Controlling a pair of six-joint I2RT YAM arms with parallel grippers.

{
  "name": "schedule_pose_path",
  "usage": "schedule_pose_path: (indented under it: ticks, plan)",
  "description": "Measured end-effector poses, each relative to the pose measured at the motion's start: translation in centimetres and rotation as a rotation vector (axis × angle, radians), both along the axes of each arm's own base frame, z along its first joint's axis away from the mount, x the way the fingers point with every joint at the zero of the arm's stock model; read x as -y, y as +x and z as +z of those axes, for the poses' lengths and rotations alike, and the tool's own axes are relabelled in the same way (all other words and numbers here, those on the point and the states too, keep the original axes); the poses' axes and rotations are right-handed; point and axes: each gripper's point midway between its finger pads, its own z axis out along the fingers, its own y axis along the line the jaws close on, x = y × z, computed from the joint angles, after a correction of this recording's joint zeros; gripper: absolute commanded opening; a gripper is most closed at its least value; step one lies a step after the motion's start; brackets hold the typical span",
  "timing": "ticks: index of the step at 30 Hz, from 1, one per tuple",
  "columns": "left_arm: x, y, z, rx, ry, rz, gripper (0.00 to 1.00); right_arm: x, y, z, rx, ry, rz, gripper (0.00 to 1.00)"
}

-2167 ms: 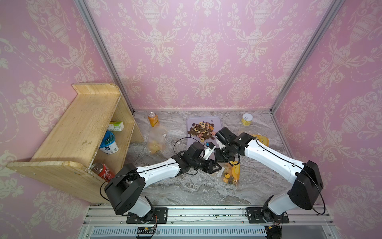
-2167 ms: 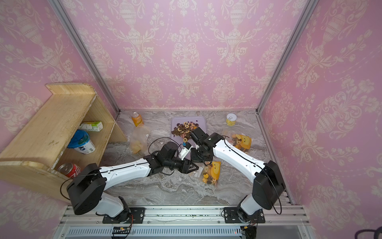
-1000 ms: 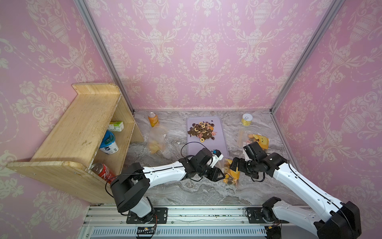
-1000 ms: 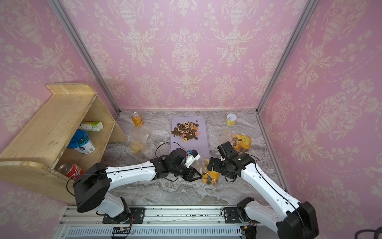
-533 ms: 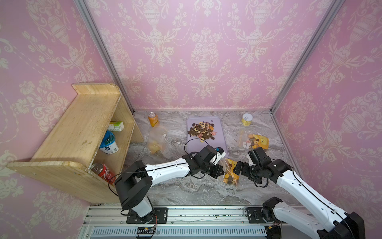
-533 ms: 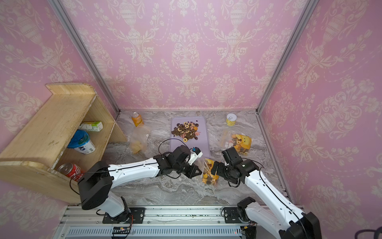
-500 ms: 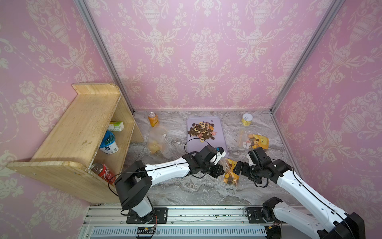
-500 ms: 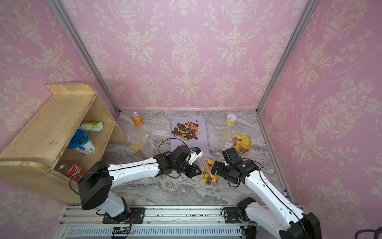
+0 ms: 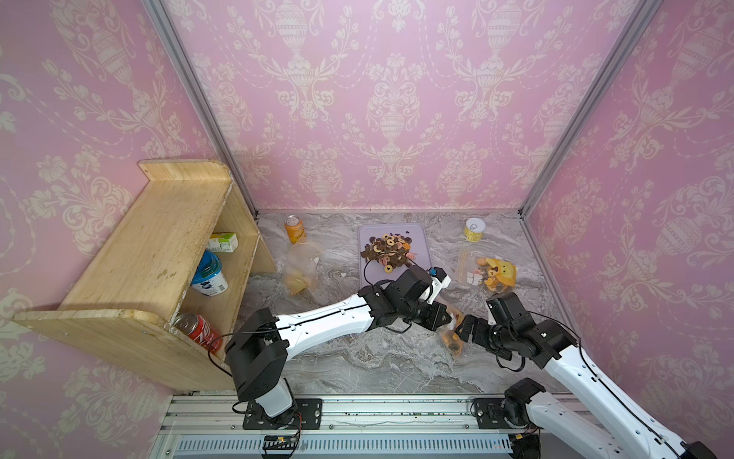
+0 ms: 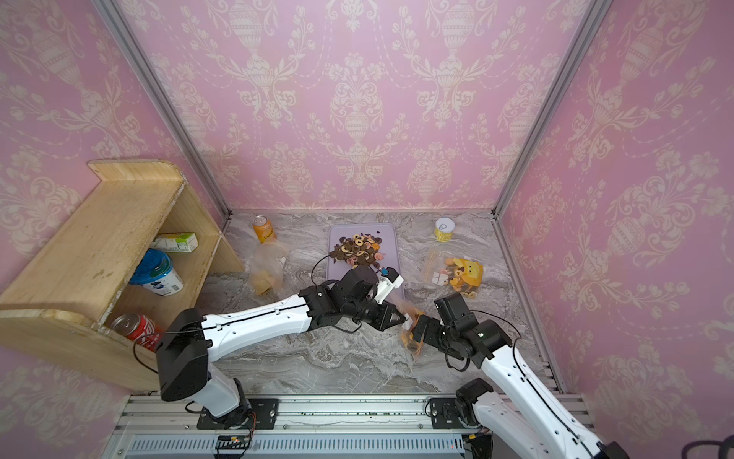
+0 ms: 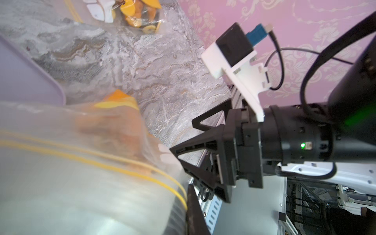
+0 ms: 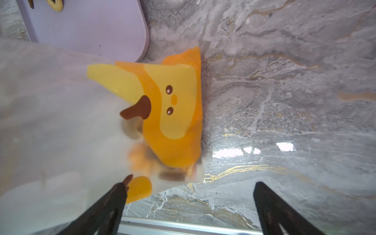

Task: Pour cookies out of the ziploc bag
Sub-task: 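Pour the cookies out of the ziploc bag onto the tray.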

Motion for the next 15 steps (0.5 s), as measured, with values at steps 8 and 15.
schedule_pose_path:
  ticks: [8,15]
  plan:
    - [1.8,0.3,1.6,-0.017,-0.028,0.055,0.0,1.2,-0.4,1.1,0.058,-0.008,-0.045,1.0]
    - [-1.2,4.3,1.5,-0.037,-0.043,0.202,0.0,0.6,-0.6,1.1,0.043,0.011,-0.011,1.0]
